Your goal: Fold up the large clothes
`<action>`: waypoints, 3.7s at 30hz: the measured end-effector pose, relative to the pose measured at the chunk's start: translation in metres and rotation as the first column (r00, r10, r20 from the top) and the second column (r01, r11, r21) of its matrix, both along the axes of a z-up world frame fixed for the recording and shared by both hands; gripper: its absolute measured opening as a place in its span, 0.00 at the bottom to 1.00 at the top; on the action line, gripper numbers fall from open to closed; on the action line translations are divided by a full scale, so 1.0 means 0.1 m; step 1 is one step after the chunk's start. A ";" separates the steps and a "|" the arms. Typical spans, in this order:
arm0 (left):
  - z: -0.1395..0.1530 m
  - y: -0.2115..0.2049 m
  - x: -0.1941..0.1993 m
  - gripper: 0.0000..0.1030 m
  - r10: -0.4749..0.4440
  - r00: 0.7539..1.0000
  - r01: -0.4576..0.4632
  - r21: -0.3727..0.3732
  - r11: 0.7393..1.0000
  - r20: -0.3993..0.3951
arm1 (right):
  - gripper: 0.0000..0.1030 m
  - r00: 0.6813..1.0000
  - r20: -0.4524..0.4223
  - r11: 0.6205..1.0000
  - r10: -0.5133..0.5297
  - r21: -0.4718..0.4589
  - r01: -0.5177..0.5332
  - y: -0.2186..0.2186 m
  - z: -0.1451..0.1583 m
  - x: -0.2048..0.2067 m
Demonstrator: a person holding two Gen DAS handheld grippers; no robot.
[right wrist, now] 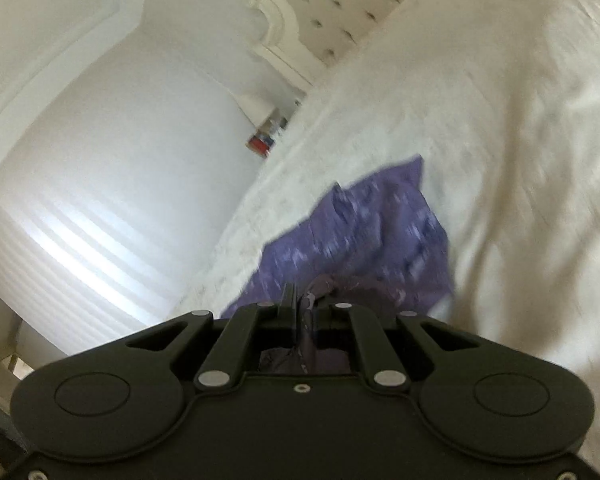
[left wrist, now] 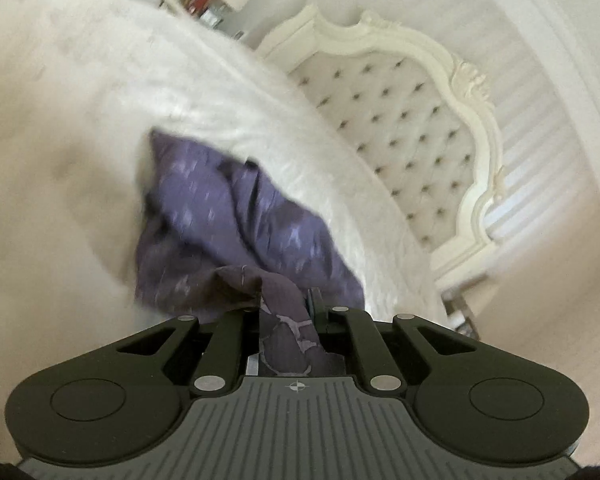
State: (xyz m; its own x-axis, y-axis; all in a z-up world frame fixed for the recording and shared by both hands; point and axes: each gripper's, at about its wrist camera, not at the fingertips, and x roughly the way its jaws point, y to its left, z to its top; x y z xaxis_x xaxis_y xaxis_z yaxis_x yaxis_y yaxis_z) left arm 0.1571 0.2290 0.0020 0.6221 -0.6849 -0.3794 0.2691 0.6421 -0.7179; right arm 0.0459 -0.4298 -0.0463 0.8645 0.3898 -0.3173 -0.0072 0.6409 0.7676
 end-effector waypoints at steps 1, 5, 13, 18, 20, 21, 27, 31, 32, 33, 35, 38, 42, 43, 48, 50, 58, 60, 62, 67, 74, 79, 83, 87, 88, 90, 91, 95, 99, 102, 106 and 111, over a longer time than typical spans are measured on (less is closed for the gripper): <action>0.04 -0.03 0.08 0.11 0.005 1.000 -0.005 0.000 1.000 0.013 | 0.13 1.000 0.014 1.000 -0.002 -0.005 0.002 0.00 0.04 0.09; 0.14 -0.09 0.41 0.12 0.024 0.999 -0.023 -0.025 0.999 0.037 | 0.13 0.998 0.056 0.999 -0.012 -0.030 0.014 -0.04 0.14 0.44; 0.19 -0.34 1.13 0.13 0.054 0.998 -0.055 0.010 0.998 0.043 | 0.13 0.995 0.081 0.994 -0.059 -0.087 0.066 -0.05 0.17 1.25; 0.08 -0.45 1.53 0.13 0.100 0.995 -0.101 0.054 0.993 0.015 | 0.13 0.992 0.059 0.986 -0.115 -0.113 0.121 -0.06 0.04 1.72; 0.02 -0.45 1.66 0.13 0.124 0.992 -0.124 0.072 0.990 0.004 | 0.13 0.989 0.036 0.981 -0.141 -0.127 0.144 -0.09 -0.05 1.89; -0.02 -0.45 1.72 0.13 0.129 0.992 -0.128 0.076 0.989 -0.007 | 0.13 0.988 0.020 0.980 -0.150 -0.127 0.152 -0.11 -0.11 1.98; -0.32 -0.54 2.06 0.18 0.150 0.986 -0.139 0.134 0.981 -0.073 | 0.14 0.984 -0.057 0.970 -0.167 -0.190 0.154 -0.08 -0.40 2.39; -0.53 -0.47 2.16 0.27 0.155 0.979 -0.149 0.057 0.987 -0.131 | 0.22 0.978 -0.095 0.969 -0.186 -0.184 0.167 -0.09 -0.55 2.54; -0.56 -0.43 2.17 0.37 0.147 0.980 -0.146 0.018 0.989 -0.136 | 0.31 0.977 -0.100 0.969 -0.186 -0.184 0.166 -0.09 -0.58 2.56; -0.58 -0.40 2.16 0.53 0.142 0.982 -0.145 -0.016 0.989 -0.128 | 0.38 0.978 -0.098 0.969 -0.184 -0.183 0.164 -0.09 -0.60 2.56; -0.55 -0.34 2.11 0.88 0.145 0.987 -0.149 -0.070 0.986 -0.065 | 0.72 0.981 -0.070 0.968 -0.182 -0.188 0.166 -0.09 -0.58 2.56; -0.36 -0.27 1.96 1.00 0.228 0.972 -0.228 -0.005 0.974 0.050 | 0.95 0.980 0.004 0.947 -0.201 -0.254 0.195 -0.07 -0.49 2.46; -0.13 -0.30 1.76 1.00 0.203 0.972 -0.216 0.116 0.969 0.115 | 0.95 0.985 0.049 0.923 -0.168 -0.343 0.174 0.06 -0.33 2.32; -0.10 -0.37 1.73 1.00 0.181 0.976 -0.200 0.165 0.966 0.123 | 0.95 0.988 0.056 0.912 -0.146 -0.378 0.156 0.15 -0.30 2.29; -0.05 -0.95 1.52 1.00 -0.007 0.985 -0.061 0.386 0.921 0.173 | 0.94 0.999 0.029 0.817 0.028 -0.577 -0.006 0.83 -0.27 2.24; -0.10 -1.19 1.46 1.00 -0.086 0.982 -0.003 0.471 0.882 0.168 | 0.94 0.994 0.006 0.761 0.109 -0.643 -0.079 1.16 -0.30 2.23; -0.62 -1.18 1.57 0.99 -0.040 0.996 -0.017 0.628 0.778 0.076 | 0.93 0.978 -0.148 0.597 0.149 -0.775 -0.208 1.61 -0.68 2.49; -0.68 -1.00 1.60 0.99 -0.037 0.997 -0.013 0.616 0.788 0.069 | 0.94 0.986 -0.156 0.608 0.051 -0.779 -0.155 1.41 -0.79 2.54; -0.67 -0.93 1.59 0.99 -0.054 0.996 0.002 0.602 0.798 0.068 | 0.95 0.986 -0.162 0.657 -0.034 -0.747 -0.100 1.13 -0.87 2.54; -0.51 -0.91 1.44 1.00 -0.060 0.994 -0.005 0.581 0.814 0.092 | 0.95 0.986 -0.149 0.715 -0.070 -0.697 -0.055 0.81 -0.83 2.37; -0.43 -0.52 0.98 1.00 -0.016 0.997 -0.015 0.429 0.903 0.070 | 0.97 0.987 -0.134 0.822 -0.090 -0.569 -0.002 0.54 -0.73 2.02; -0.58 -0.42 0.88 1.00 0.020 0.999 -0.001 0.376 0.927 -0.048 | 0.97 0.973 -0.198 0.916 -0.117 -0.400 0.029 0.27 -0.89 1.77; -0.72 -0.39 0.89 1.00 0.028 0.995 0.006 0.347 0.938 -0.093 | 0.98 0.965 -0.235 0.946 -0.115 -0.322 0.034 0.18 -1.01 1.65; -0.78 -0.46 1.02 1.00 0.010 0.993 0.024 0.282 0.959 -0.117 | 1.00 0.968 -0.240 0.962 -0.078 -0.273 0.010 0.17 -1.05 1.65; -0.80 -0.49 1.07 1.00 0.014 0.992 0.021 0.276 0.961 -0.124 | 1.00 0.968 -0.242 0.965 -0.067 -0.262 0.001 0.17 -1.07 1.67; -0.85 -0.52 1.14 1.00 0.010 0.992 0.023 0.259 0.966 -0.126 | 1.00 0.968 -0.245 0.971 -0.045 -0.239 -0.015 0.18 -1.11 1.72; -0.87 -0.54 1.18 1.00 0.007 0.992 0.025 0.250 0.968 -0.127 | 1.00 0.968 -0.247 0.972 -0.039 -0.232 -0.021 0.19 -1.14 1.75; -0.90 -0.66 1.33 1.00 -0.002 0.993 0.032 0.254 0.967 -0.118 | 1.00 0.971 -0.237 0.974 -0.020 -0.222 -0.034 0.21 -1.20 1.88; -0.92 -0.75 1.46 0.99 -0.008 0.993 0.040 0.270 0.962 -0.118 | 1.00 0.976 -0.217 0.981 -0.009 -0.190 -0.034 0.19 -1.24 1.99; -0.89 -0.77 1.50 0.99 0.014 0.989 0.026 0.264 0.964 -0.148 | 1.00 0.978 -0.207 0.984 -0.007 -0.177 -0.030 0.19 -1.27 2.02; -0.89 -0.70 1.46 0.40 0.034 0.986 0.007 0.249 0.969 -0.164 | 1.00 0.978 -0.209 0.980 0.009 -0.193 -0.050 0.21 -1.25 2.01; -0.72 -0.68 1.31 0.27 0.040 0.993 -0.012 0.241 0.970 -0.111 | 0.63 0.973 -0.228 0.972 0.042 -0.216 -0.093 0.32 -1.17 2.01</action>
